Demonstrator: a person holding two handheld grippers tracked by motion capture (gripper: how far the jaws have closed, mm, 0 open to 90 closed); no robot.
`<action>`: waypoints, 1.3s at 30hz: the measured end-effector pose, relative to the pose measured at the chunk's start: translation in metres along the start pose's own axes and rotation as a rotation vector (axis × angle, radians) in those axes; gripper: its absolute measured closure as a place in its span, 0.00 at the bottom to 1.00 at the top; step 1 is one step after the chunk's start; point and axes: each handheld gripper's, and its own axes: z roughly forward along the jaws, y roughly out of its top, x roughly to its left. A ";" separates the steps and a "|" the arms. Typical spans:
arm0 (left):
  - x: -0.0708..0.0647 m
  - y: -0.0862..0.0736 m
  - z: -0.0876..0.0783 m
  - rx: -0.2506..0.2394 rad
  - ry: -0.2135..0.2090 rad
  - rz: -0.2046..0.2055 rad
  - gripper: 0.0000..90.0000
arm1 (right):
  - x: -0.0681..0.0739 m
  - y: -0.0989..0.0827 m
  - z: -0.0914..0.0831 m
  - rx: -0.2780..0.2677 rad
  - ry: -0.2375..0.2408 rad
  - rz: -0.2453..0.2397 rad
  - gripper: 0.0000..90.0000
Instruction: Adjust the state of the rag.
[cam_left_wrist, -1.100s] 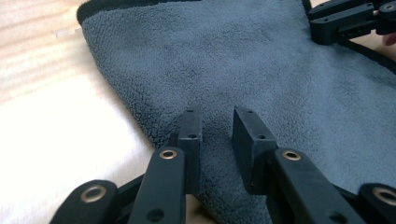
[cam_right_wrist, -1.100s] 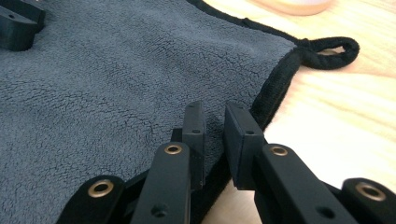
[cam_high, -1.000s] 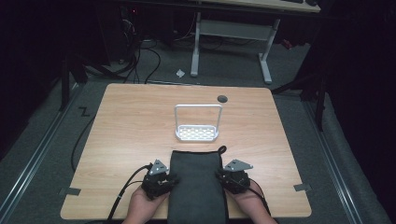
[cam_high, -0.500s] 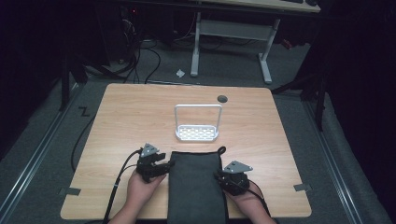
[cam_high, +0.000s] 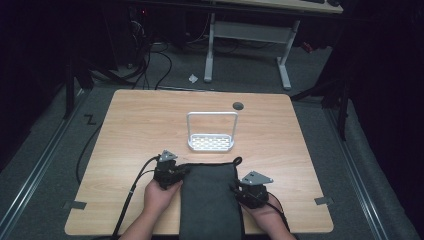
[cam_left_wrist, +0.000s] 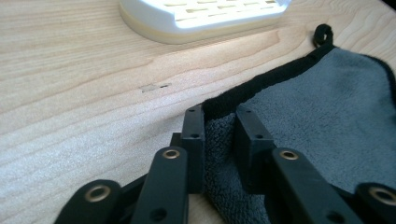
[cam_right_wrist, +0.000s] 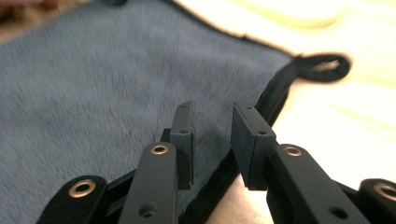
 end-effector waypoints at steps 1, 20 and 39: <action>0.000 0.000 0.000 0.000 0.000 -0.002 0.85 | 0.000 0.002 -0.002 -0.017 -0.010 0.007 0.78; 0.002 0.000 -0.001 -0.002 -0.006 -0.012 0.84 | -0.031 0.030 0.054 0.067 -0.025 0.087 0.45; -0.001 -0.003 -0.007 -0.050 -0.014 0.011 0.90 | -0.018 0.032 0.044 -0.012 0.017 0.088 0.87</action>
